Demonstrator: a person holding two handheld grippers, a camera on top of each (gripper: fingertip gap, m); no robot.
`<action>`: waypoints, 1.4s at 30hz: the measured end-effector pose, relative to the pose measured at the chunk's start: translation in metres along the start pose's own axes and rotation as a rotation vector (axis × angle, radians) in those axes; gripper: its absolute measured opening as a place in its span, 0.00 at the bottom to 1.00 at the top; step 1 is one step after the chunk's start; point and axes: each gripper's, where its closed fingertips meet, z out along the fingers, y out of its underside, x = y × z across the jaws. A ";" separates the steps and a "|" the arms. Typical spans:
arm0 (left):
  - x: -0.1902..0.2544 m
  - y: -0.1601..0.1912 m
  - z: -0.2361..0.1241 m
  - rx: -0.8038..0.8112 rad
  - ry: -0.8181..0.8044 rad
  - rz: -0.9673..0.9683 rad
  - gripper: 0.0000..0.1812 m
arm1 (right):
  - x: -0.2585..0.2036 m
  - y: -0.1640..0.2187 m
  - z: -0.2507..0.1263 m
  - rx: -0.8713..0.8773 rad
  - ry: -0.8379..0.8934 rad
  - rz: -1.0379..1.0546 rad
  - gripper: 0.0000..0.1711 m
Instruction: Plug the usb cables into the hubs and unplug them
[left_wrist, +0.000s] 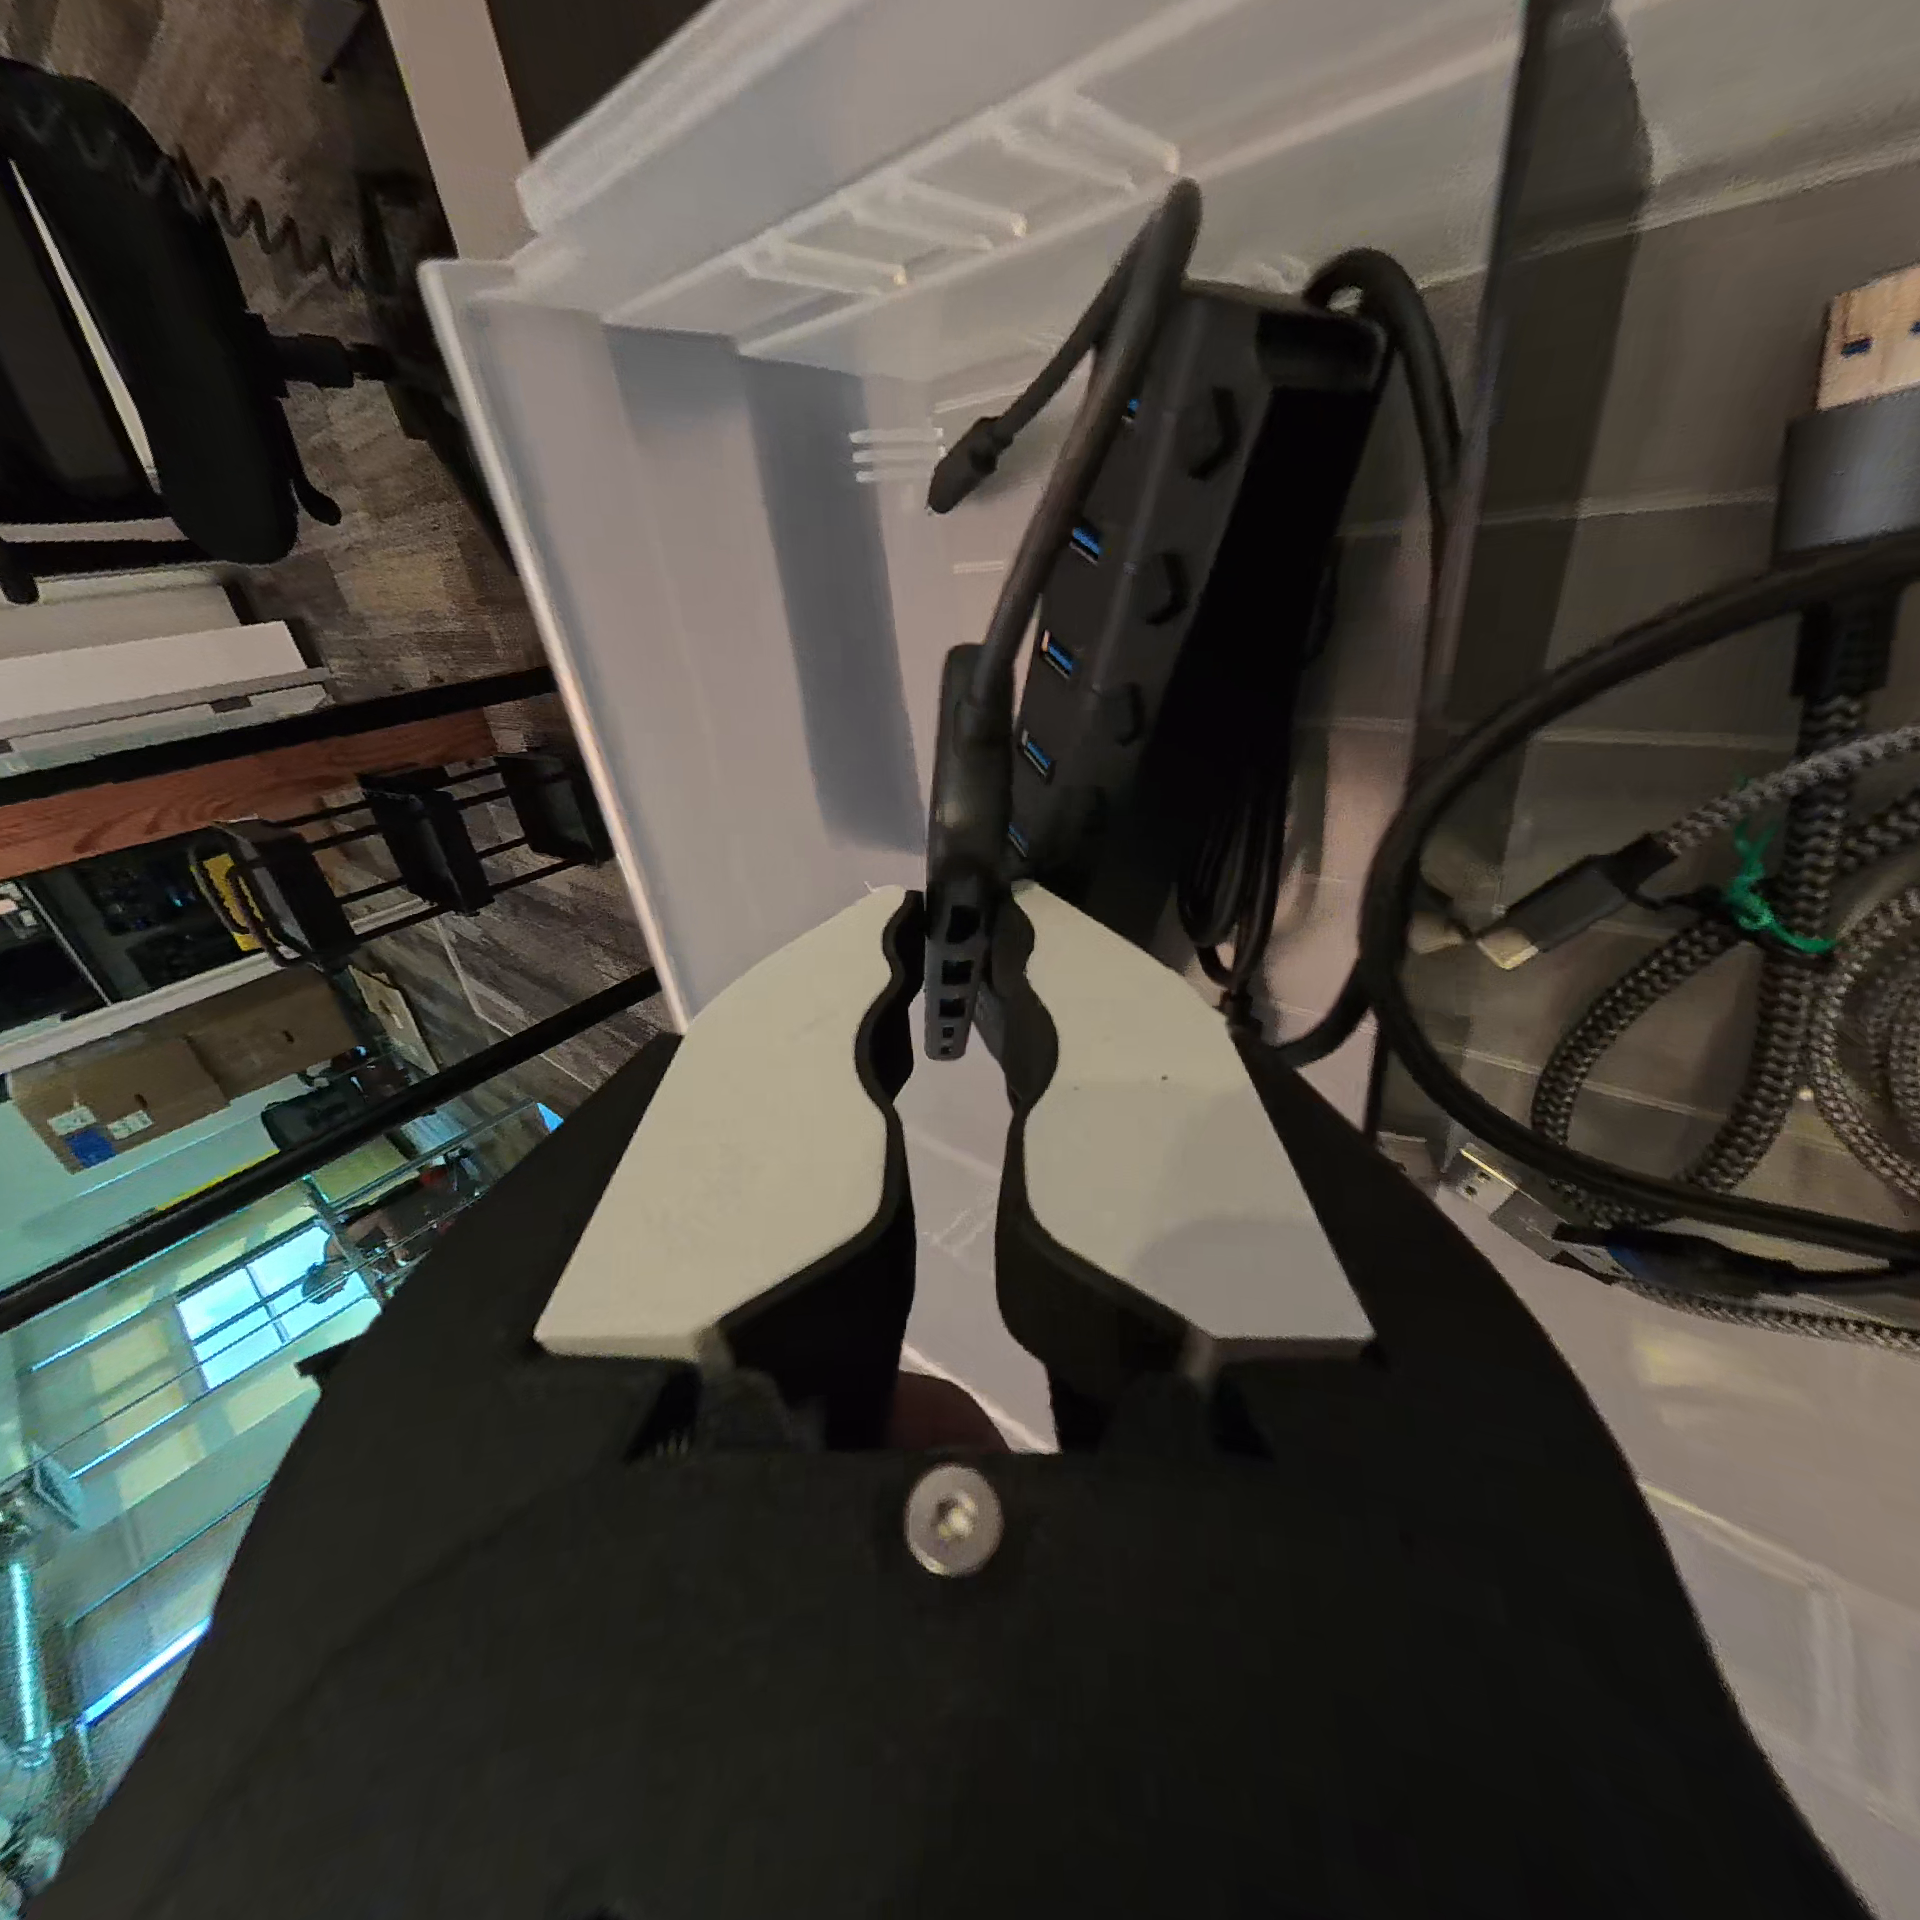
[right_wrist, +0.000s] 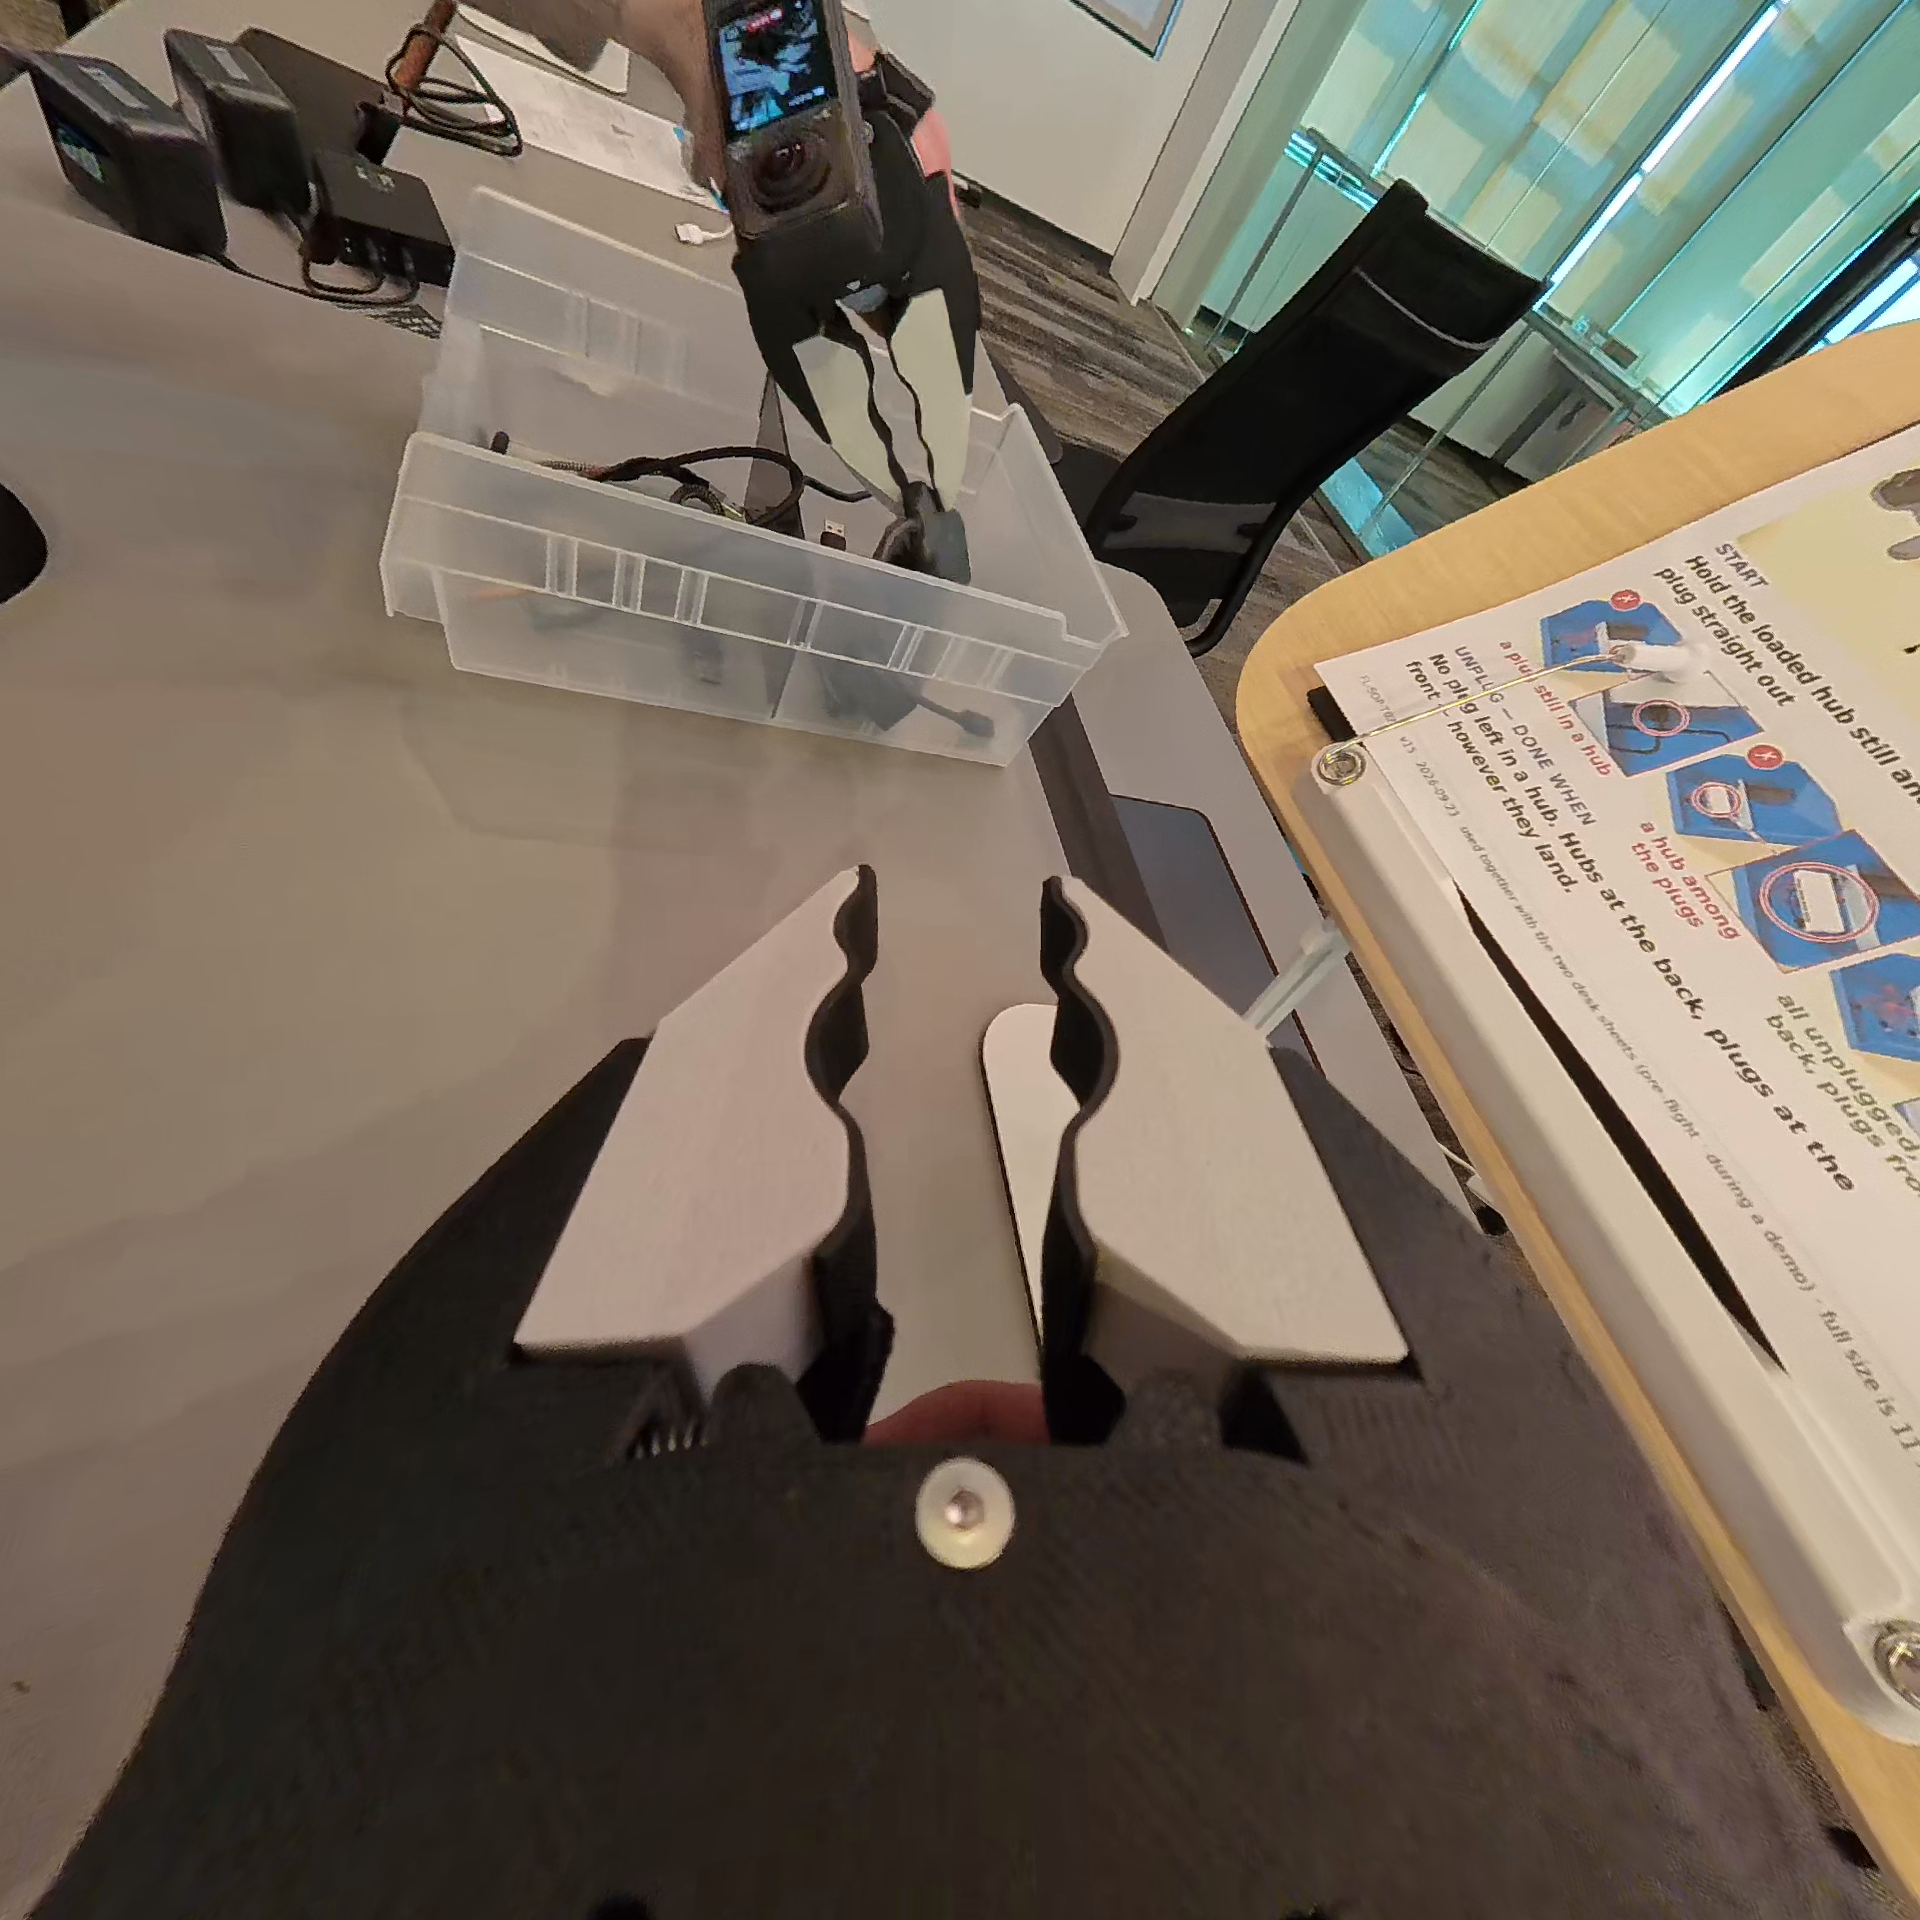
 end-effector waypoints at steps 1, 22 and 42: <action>-0.001 -0.003 0.002 0.007 0.011 -0.014 0.08 | 0.000 0.000 0.000 0.001 -0.001 0.001 0.17; -0.064 -0.012 -0.063 -0.069 -0.297 -0.033 0.07 | -0.003 -0.021 -0.001 0.068 0.004 -0.021 0.21; -0.086 -0.178 -0.138 -0.075 -0.404 0.038 0.07 | -0.002 -0.104 0.024 0.177 0.409 -0.471 0.31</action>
